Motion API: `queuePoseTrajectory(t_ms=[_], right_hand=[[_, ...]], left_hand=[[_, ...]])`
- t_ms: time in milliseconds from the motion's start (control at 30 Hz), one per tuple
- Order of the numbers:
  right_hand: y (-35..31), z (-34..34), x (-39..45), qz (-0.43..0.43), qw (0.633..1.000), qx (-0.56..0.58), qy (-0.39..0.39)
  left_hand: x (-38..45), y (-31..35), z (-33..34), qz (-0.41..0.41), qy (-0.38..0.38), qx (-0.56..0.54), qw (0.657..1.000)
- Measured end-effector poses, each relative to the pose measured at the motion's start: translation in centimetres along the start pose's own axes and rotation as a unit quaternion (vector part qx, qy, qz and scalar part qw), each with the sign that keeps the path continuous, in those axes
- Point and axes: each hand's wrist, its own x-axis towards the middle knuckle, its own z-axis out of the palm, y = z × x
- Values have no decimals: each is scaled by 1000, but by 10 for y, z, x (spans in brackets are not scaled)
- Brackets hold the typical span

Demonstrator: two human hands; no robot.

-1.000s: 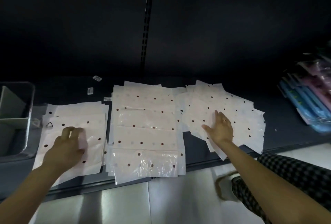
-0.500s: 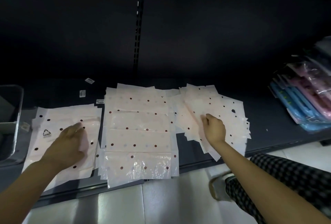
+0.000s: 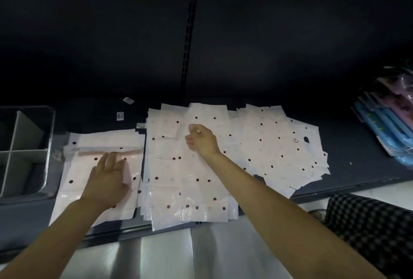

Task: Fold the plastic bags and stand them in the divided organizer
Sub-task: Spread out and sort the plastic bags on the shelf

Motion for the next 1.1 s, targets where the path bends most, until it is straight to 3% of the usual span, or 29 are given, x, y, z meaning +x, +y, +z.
queuePoseTrajectory(t_ms=[133, 200, 333, 433, 533, 667, 833, 933, 1033, 1100], right_hand=[[31, -40, -7, -86, 986, -127, 63], [51, -86, -6, -102, 957, -243, 118], [86, -184, -8, 5, 880, -456, 134], [102, -217, -15, 33, 864, -493, 99], [108, -221, -18, -38, 831, -530, 168], [101, -216, -15, -32, 864, -453, 217], [94, -217, -13, 6, 932, -300, 202], [88, -215, -18, 21, 946, -239, 220], [71, -200, -29, -42, 944, -204, 255], [50, -174, -39, -84, 956, -135, 245]], left_hand=[[15, -12, 1, 31, 38, -6, 999], [24, -17, 0, 35, 37, -27, 998], [32, -23, 6, 7, 0, -34, 999], [31, -23, 12, 4, -4, -17, 1000], [32, -18, 10, -17, -20, -13, 1000], [30, -8, 8, -29, -3, -63, 998], [23, 19, -2, 45, 36, -105, 993], [9, 40, -7, 77, 50, -163, 982], [-7, 68, -17, 140, 79, -251, 955], [-18, 92, -26, 163, 58, -328, 929]])
